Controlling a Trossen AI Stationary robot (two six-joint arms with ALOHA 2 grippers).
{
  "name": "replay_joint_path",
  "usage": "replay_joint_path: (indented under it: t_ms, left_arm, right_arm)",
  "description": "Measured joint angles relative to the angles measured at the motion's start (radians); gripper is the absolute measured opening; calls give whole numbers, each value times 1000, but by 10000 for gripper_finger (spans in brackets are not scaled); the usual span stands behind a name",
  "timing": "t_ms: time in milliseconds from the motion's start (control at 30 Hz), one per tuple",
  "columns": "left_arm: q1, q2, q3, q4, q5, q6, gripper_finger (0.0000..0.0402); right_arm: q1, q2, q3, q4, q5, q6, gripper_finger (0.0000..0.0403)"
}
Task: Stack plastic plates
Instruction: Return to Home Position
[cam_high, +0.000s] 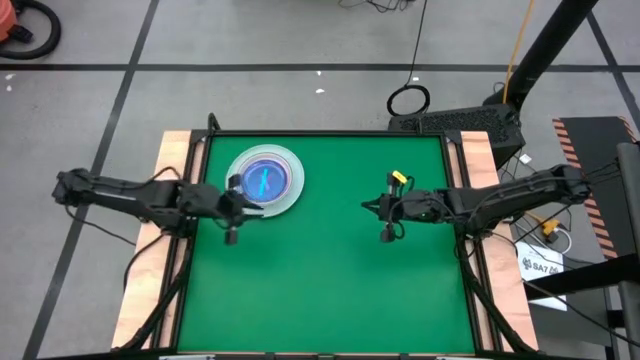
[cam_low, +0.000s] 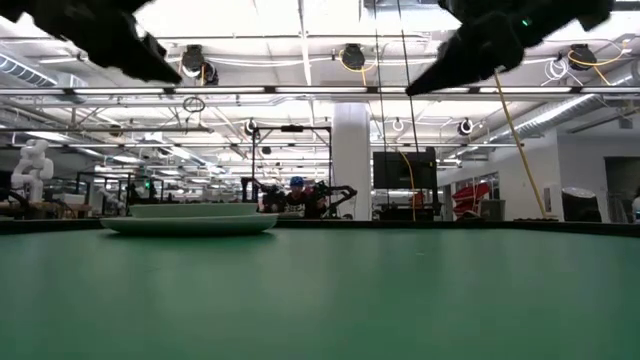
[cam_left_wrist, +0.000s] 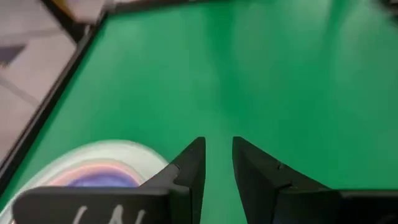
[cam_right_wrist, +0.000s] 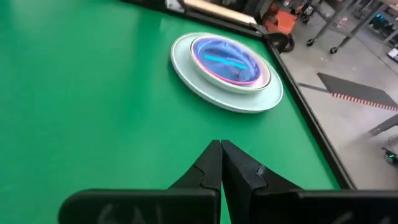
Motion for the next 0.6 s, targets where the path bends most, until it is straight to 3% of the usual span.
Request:
replay_joint_path:
  t_ms: [367,600]
  left_arm:
    - [-97,-274,-186,53,-22,-54,88]
    - [-80,-422,-287,85,-57,-51,88]
  right_arm:
    - [-1,-303,-366,288,2,45,0]
    - [-2,-534,-487,297,3,40,0]
